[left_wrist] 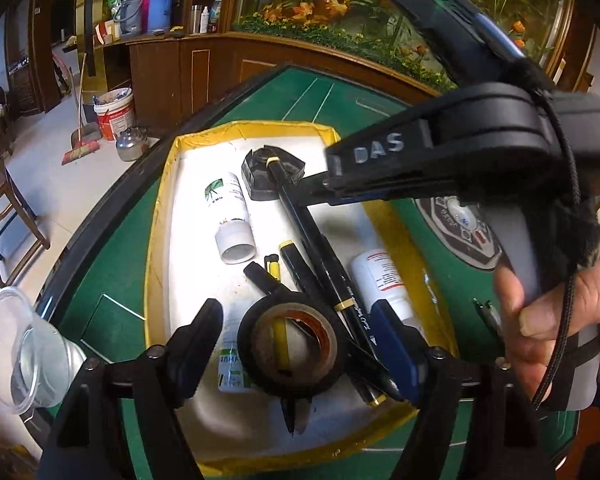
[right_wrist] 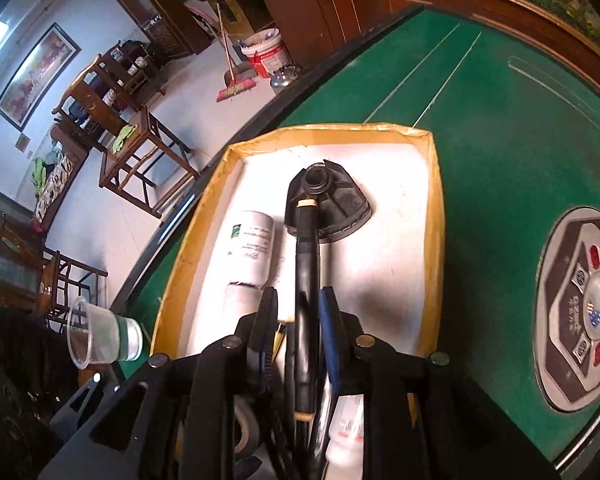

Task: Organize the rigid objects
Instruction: 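Move both grippers back over the remaining pens, then grasp a black pen with the left gripper while the right grasps the clear pen, then carry the black pen and clear pen into the white tray and lower them, then open both grippers and move them back over the remaining pens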

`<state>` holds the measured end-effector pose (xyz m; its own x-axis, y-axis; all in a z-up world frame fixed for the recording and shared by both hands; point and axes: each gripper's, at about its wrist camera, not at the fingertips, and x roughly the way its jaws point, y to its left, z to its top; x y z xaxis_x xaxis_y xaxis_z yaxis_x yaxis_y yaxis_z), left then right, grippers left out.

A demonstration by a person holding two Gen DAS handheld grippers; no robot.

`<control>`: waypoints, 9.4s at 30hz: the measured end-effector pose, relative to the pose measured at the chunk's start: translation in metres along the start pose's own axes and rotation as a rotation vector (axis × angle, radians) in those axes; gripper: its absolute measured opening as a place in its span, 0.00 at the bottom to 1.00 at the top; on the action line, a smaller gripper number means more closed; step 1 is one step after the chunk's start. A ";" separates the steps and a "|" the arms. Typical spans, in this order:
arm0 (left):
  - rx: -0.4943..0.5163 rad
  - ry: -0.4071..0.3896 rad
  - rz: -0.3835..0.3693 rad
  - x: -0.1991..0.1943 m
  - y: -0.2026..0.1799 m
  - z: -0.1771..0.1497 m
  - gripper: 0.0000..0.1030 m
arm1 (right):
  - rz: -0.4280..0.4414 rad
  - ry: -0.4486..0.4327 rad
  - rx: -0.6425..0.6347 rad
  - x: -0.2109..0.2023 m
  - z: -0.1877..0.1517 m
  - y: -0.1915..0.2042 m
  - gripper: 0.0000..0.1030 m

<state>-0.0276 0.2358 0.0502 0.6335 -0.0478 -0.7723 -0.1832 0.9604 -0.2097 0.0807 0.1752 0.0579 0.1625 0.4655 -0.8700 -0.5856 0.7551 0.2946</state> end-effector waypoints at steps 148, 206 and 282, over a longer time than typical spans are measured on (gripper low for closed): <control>0.049 0.059 -0.137 -0.018 -0.138 -0.029 0.09 | -0.003 -0.038 0.078 -0.130 -0.204 -0.133 0.09; -0.059 0.135 0.024 0.022 0.009 -0.005 0.11 | 0.055 0.089 -0.009 -0.018 -0.100 -0.012 0.10; 0.294 0.295 -0.088 0.067 -0.255 -0.065 0.39 | -0.025 -0.069 0.502 -0.180 -0.304 -0.255 0.26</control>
<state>0.0127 -0.0297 0.0130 0.3874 -0.1683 -0.9064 0.1113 0.9845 -0.1352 -0.0406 -0.2410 0.0194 0.2338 0.4607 -0.8562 -0.1293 0.8875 0.4422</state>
